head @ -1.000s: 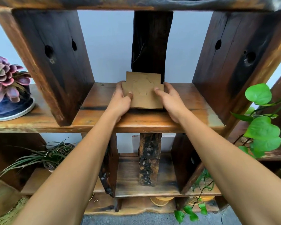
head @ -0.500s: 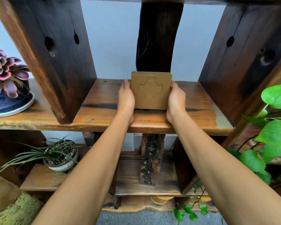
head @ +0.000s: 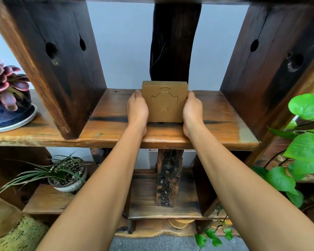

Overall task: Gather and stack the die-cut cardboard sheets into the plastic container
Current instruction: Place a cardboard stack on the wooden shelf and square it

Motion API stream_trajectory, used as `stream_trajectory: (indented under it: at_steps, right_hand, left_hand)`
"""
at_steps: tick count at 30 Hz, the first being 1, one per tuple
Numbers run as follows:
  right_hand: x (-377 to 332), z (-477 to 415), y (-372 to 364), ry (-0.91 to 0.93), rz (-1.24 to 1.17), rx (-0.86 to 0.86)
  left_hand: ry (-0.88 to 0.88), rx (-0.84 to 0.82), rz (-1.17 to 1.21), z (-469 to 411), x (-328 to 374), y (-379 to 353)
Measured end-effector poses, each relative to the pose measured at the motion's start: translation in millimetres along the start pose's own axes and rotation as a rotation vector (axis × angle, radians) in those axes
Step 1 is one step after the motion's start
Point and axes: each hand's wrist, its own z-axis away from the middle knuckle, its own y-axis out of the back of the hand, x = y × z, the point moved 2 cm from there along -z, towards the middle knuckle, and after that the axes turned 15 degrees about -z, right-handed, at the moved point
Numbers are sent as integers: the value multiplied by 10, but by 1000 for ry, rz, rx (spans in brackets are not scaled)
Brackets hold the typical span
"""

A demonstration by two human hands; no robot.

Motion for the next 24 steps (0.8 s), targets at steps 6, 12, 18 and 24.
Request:
stream_trajectory:
  at_steps: [6, 12, 18, 24]
  right_hand:
    - [-27, -21, 6, 7, 27, -2]
    - [-56, -10, -7, 5, 22, -6]
    - [-30, 23, -3, 13, 26, -16]
    - [3, 101, 105, 17, 15, -50]
  left_hand:
    - [-67, -5, 8, 18, -93, 7]
    - [-353, -104, -436, 5, -156, 178]
    - [-549, 68, -627, 128, -197, 273]
    - [-615, 135, -651, 166, -190, 298]
